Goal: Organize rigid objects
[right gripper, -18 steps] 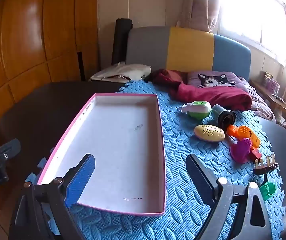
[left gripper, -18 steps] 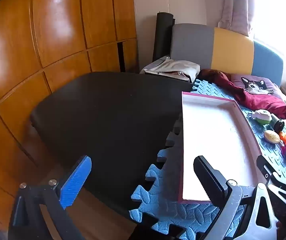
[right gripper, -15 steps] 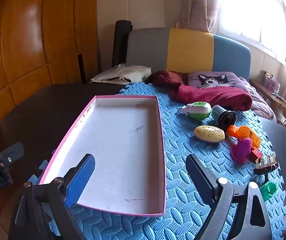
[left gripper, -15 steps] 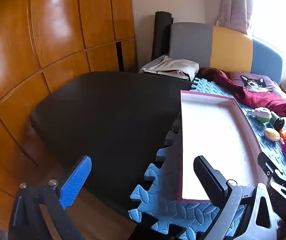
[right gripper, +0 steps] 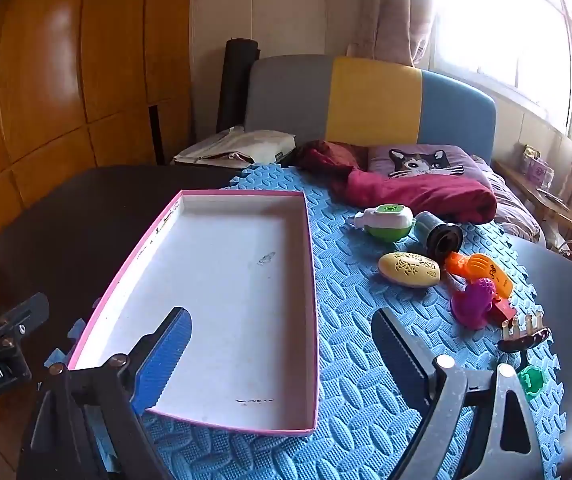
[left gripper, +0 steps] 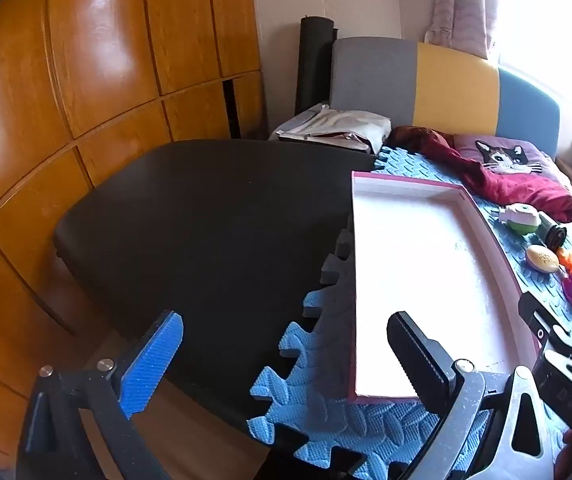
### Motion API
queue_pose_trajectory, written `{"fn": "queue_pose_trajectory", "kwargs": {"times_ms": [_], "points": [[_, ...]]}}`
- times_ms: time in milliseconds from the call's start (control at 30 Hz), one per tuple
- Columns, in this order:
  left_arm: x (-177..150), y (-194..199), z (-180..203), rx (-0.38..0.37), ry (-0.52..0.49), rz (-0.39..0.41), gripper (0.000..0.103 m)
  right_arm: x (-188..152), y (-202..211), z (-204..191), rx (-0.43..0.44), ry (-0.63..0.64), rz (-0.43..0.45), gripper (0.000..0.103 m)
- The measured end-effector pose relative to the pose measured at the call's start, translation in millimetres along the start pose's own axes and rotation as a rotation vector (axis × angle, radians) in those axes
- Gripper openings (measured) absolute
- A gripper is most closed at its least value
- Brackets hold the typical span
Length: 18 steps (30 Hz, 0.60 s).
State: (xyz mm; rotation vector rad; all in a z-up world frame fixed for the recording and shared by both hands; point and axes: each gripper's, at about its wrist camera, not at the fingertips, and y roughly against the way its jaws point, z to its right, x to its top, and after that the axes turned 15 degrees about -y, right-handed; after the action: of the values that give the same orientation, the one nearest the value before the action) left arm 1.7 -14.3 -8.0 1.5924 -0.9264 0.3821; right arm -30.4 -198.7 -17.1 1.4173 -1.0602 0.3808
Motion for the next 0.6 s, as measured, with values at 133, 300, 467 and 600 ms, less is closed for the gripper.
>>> {"fn": "queue_pose_trajectory", "kwargs": {"times_ms": [133, 300, 467, 600], "points": [[-1.8, -1.1, -2.2, -0.033, 0.007, 0.002, 0.103, 4.6, 1.9, -0.4, -0.013, -0.003, 0.002, 0.093], [-2.6, -2.4, -4.5, -0.055, 0.013, 0.001, 0.103, 6.6, 4.6, -2.9, -0.022, 0.011, 0.014, 0.093], [-2.5, -2.2, -6.9, -0.078, 0.026, 0.003, 0.103, 6.7, 6.6, -3.8, -0.019, 0.017, 0.013, 0.093], [-3.0, -2.1, -7.4, -0.092, 0.031, 0.005, 0.103, 8.5, 7.9, -3.1, -0.015, 0.011, 0.015, 0.093]]}}
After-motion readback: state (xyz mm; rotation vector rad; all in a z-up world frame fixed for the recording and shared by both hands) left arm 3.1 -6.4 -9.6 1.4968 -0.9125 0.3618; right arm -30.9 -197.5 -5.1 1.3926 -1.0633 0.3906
